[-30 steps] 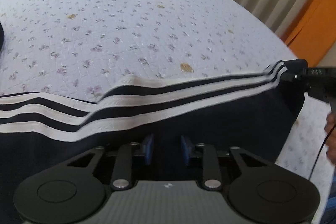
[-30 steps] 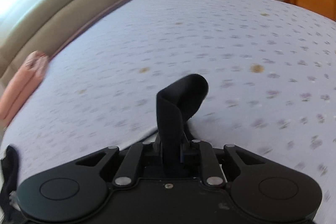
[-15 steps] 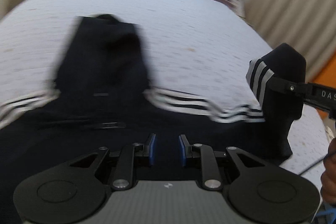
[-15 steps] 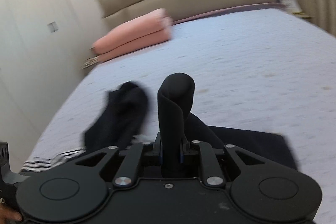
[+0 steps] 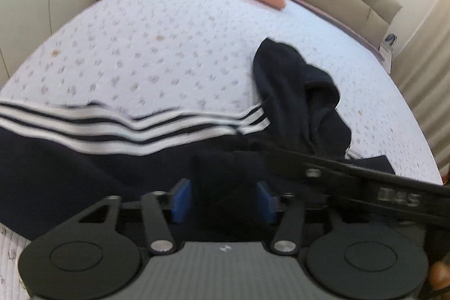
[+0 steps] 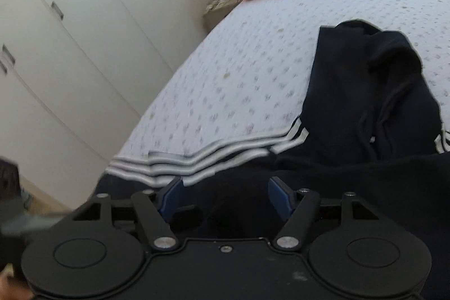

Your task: Fold large clothes

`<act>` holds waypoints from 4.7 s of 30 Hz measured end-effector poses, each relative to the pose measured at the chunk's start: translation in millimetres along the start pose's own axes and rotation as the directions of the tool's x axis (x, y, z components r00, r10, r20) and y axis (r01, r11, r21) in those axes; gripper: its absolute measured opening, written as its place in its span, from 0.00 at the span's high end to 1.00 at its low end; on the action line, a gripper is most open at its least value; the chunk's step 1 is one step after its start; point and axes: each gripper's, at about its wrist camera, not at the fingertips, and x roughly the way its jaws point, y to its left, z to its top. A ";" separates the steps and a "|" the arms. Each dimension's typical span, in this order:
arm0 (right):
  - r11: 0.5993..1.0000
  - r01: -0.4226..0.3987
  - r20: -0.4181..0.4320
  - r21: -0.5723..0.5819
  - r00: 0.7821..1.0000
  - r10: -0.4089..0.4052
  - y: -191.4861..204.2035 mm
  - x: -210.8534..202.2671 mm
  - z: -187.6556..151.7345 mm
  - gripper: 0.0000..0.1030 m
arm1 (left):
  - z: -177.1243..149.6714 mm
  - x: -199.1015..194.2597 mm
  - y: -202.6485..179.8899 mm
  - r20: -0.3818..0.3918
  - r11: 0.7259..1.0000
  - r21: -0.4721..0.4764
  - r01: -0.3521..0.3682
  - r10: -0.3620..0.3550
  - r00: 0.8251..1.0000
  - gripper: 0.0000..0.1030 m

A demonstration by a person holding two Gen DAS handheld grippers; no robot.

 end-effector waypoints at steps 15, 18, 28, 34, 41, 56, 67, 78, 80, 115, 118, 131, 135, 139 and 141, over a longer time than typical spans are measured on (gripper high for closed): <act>0.878 0.463 -0.083 0.120 0.886 -0.456 -119.6 -46.0 -51.4 0.79 | -4.1 70.1 33.3 -0.115 0.948 -0.235 0.216 -0.248 0.962 0.50; 0.865 0.485 -0.122 0.129 0.873 -0.472 -122.8 -32.4 -62.8 0.79 | -0.5 87.9 14.7 -0.143 0.977 -0.156 0.146 -0.168 0.975 0.83; 0.885 0.430 0.005 0.176 0.899 -0.438 -92.9 -83.5 -42.8 0.75 | 44.4 -0.1 26.3 0.071 0.989 -0.018 0.147 -0.145 0.987 0.89; 0.800 0.560 0.013 0.215 0.818 -0.575 -110.9 -85.3 -42.4 0.68 | 20.0 44.9 45.9 -0.083 0.991 0.100 -0.085 0.093 0.992 0.75; 0.782 0.603 -0.108 0.154 0.797 -0.594 -143.5 -50.0 -52.9 0.66 | 16.1 11.8 47.6 0.096 0.980 0.029 -0.195 0.192 0.977 0.70; 0.832 0.552 -0.180 -0.062 0.813 -0.553 -37.4 11.0 -74.5 0.65 | -5.6 70.9 49.1 -0.103 0.990 -0.134 0.037 -0.051 0.993 0.90; 0.836 0.540 -0.227 -0.095 0.806 -0.546 -44.7 16.1 -61.3 0.56 | -1.1 -59.1 165.7 0.077 0.915 -0.323 -0.242 0.281 0.957 0.64; 0.817 0.554 -0.218 -0.161 0.787 -0.577 -39.6 19.5 -61.5 0.55 | -5.4 -92.5 339.5 0.040 0.604 -0.751 -0.269 0.448 0.893 0.42; 0.815 0.555 -0.218 -0.169 0.785 -0.580 -39.8 19.5 -61.2 0.53 | -5.4 -88.6 374.0 0.030 0.544 -0.813 -0.205 0.391 0.920 0.31; 0.823 0.567 -0.081 0.003 0.821 -0.565 -47.2 -46.1 -44.2 0.45 | 65.4 -100.1 67.5 0.353 0.966 0.049 0.255 -0.255 0.900 0.95; 0.812 0.582 -0.044 0.042 0.813 -0.581 -58.7 -71.5 -44.0 0.45 | 47.2 -58.5 -10.2 0.237 0.913 0.156 0.377 -0.405 0.883 0.94; 0.891 0.359 -0.020 0.278 0.929 -0.368 -98.4 -92.1 -60.3 0.24 | -35.2 22.2 -40.1 -0.151 0.942 0.132 0.307 -0.287 0.946 0.38; 0.893 0.327 -0.014 0.310 0.940 -0.340 -109.9 -65.0 -51.9 0.23 | -20.5 13.7 -24.2 -0.124 0.963 0.114 0.244 -0.230 0.965 0.37; 0.887 0.293 -0.095 0.356 0.956 -0.278 -125.7 -49.1 -61.2 0.23 | -10.3 3.6 -7.1 -0.107 0.968 0.074 0.238 -0.230 0.967 0.37; 0.899 0.238 -0.096 0.368 0.971 -0.218 -125.8 -44.8 -65.8 0.40 | -7.8 2.2 -2.8 -0.101 0.970 0.062 0.235 -0.228 0.968 0.37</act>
